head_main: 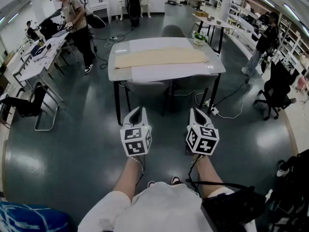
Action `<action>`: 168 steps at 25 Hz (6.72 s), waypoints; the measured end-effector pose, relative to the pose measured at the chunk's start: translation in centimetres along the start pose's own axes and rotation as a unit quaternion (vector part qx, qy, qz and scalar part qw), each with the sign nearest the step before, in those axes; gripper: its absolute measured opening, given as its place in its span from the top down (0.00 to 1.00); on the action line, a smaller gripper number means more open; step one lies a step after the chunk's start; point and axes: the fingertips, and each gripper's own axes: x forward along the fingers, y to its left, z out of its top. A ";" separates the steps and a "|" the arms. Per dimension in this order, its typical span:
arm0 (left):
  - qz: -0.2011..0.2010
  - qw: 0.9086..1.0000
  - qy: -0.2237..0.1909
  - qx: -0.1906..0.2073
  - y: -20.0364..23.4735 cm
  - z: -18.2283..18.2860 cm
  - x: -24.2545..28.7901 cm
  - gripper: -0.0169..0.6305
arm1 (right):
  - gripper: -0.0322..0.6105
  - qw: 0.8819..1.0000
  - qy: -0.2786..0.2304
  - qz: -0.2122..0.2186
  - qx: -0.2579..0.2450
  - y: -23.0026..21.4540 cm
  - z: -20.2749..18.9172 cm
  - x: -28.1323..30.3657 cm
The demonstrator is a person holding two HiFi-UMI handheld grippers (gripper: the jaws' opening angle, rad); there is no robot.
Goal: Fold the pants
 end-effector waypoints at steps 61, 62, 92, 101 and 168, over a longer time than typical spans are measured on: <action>-0.015 0.998 0.062 0.028 -8.2 2.3 40.5 0.96 | 0.96 0.995 0.055 -0.042 0.073 -25.6 5.1 33.6; -0.015 0.998 0.061 0.027 -8.0 2.3 41.5 0.96 | 0.96 0.995 0.056 -0.043 0.074 -25.9 5.0 34.5; -0.019 0.996 0.088 -0.016 1.1 6.8 76.3 0.96 | 0.96 0.993 0.071 -0.072 0.058 -32.6 14.3 68.4; -0.075 0.993 0.093 0.009 -5.5 6.8 82.9 0.96 | 0.96 0.987 0.090 -0.110 0.069 -40.0 13.1 69.5; 0.019 0.978 0.204 -0.034 -1.8 -4.9 86.6 0.96 | 0.91 0.969 0.208 -0.094 0.095 -48.7 3.5 82.1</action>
